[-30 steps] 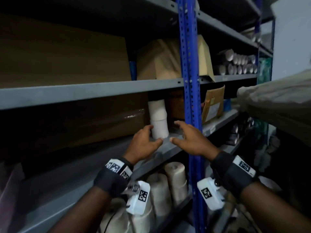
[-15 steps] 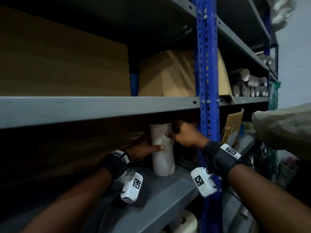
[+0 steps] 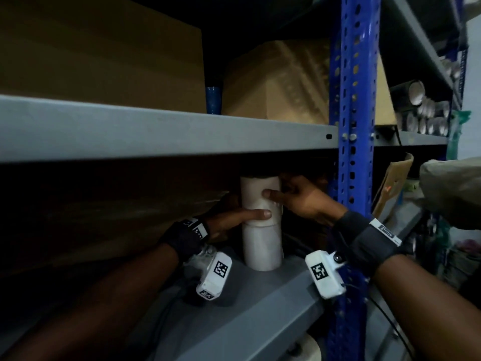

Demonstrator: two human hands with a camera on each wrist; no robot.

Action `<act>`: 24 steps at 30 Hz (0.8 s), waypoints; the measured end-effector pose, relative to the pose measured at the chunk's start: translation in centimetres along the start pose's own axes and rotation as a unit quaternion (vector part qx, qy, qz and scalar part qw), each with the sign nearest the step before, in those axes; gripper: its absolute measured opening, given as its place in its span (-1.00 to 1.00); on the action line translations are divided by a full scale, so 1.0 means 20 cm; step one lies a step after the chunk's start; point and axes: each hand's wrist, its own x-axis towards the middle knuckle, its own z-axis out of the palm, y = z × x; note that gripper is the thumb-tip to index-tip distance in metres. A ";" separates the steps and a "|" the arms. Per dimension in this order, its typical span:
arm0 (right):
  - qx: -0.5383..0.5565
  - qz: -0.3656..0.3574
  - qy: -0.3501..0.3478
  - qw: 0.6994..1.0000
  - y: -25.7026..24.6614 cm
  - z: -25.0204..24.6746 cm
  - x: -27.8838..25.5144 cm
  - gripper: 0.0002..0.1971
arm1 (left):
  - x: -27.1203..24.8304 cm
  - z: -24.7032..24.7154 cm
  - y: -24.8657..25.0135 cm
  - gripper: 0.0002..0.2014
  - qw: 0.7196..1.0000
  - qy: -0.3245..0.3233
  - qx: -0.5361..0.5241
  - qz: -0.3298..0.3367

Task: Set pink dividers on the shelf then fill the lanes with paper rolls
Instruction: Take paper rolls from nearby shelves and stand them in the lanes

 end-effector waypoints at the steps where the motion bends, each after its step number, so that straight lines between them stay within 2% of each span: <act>1: 0.008 -0.006 0.003 1.000 -0.01 0.00 -0.01 -0.66 | -0.01 0.00 0.01 -0.38 1.000 0.000 -0.007 0.005; 5: 0.018 -0.038 0.019 0.999 -0.07 -0.01 -0.06 -0.58 | -0.08 0.03 0.07 -0.47 0.999 -0.023 -0.029 0.021; 9: 0.015 -0.055 0.012 0.998 -0.18 -0.02 -0.17 -0.56 | -0.21 0.08 0.20 -0.53 0.998 -0.003 0.038 0.056; 11: 0.007 -0.060 0.006 0.998 -0.24 -0.03 -0.25 -0.54 | -0.29 0.11 0.26 -0.51 0.997 -0.003 0.060 0.051; 18: 0.016 -0.028 -0.030 0.999 -0.51 -0.12 -0.59 -0.55 | -0.59 0.32 0.44 -0.64 0.992 -0.005 0.124 0.008; 24: 0.069 -0.012 -0.028 0.997 -0.81 -0.15 -0.95 -0.49 | -1.00 0.59 0.62 -0.58 0.996 -0.007 0.087 0.009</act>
